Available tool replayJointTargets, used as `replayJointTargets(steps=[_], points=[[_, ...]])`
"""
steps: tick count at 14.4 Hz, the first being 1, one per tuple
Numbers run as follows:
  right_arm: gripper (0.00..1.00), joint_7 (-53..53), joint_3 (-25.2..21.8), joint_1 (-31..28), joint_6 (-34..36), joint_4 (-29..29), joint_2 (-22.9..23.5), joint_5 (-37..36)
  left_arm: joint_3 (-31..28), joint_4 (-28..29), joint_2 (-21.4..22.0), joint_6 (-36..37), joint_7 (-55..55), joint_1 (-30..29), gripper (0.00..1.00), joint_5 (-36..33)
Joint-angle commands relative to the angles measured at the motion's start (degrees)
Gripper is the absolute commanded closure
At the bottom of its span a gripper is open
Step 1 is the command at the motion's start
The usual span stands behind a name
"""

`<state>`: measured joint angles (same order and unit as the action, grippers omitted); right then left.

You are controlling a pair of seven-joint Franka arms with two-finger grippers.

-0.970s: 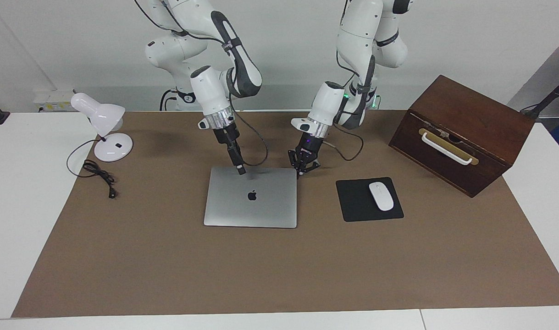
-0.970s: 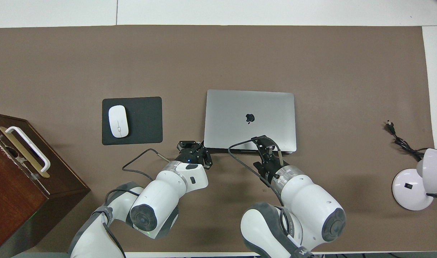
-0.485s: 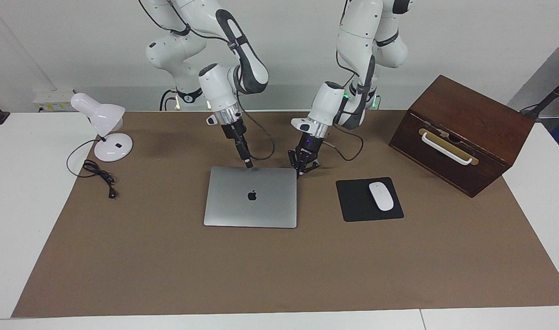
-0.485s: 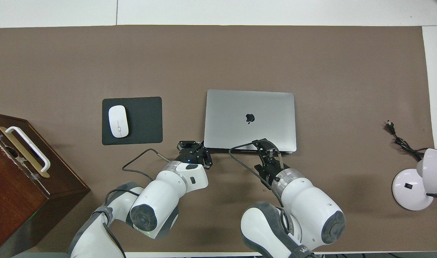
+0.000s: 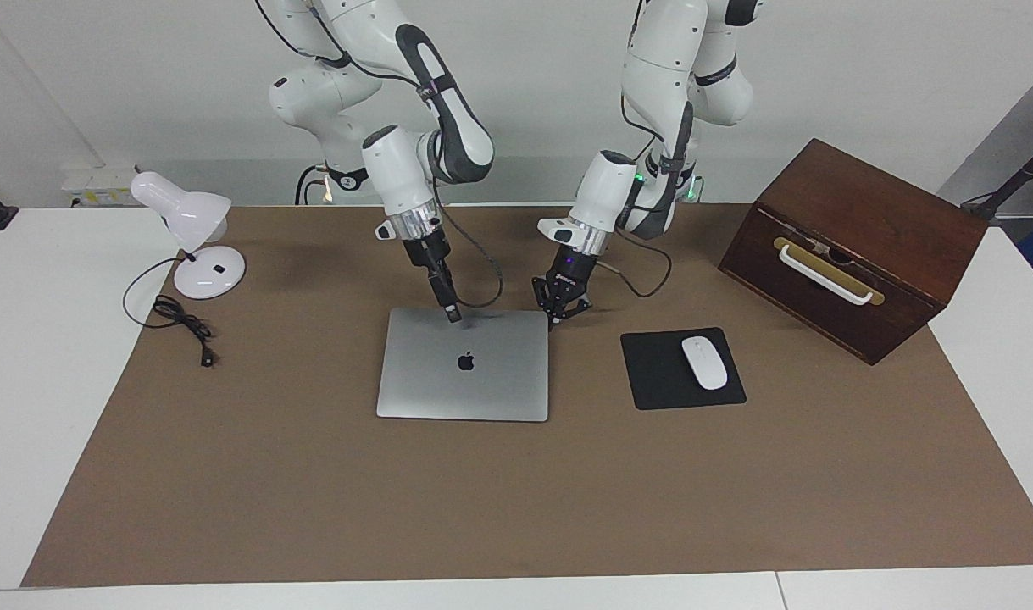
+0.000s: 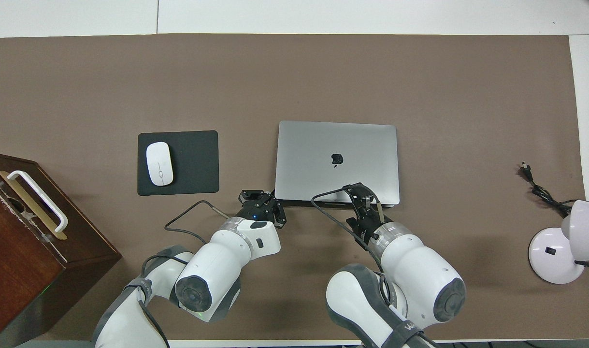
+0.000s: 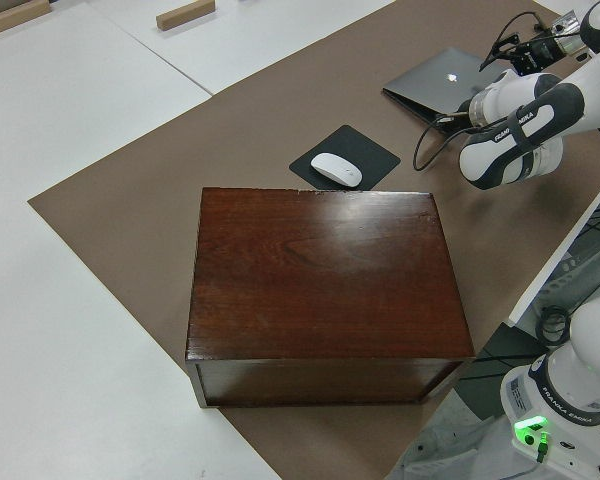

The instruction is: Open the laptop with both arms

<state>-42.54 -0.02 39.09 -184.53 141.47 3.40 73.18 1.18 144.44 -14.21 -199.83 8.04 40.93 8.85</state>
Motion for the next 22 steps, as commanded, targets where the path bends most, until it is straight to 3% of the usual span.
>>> replayJointTargets(steps=[1, 22], points=[[0.00, 2.64, 0.37, -0.85, -0.66, -1.99, 1.43, 1.96, -0.57, -2.40, -3.01, -1.00, 0.84, 1.69, 1.00, 0.72], [0.00, 3.52, 0.29, -2.78, -0.31, -11.56, 5.21, 1.96, -0.57, -3.11, -4.16, -1.00, 0.93, 1.96, 1.00, 1.08]])
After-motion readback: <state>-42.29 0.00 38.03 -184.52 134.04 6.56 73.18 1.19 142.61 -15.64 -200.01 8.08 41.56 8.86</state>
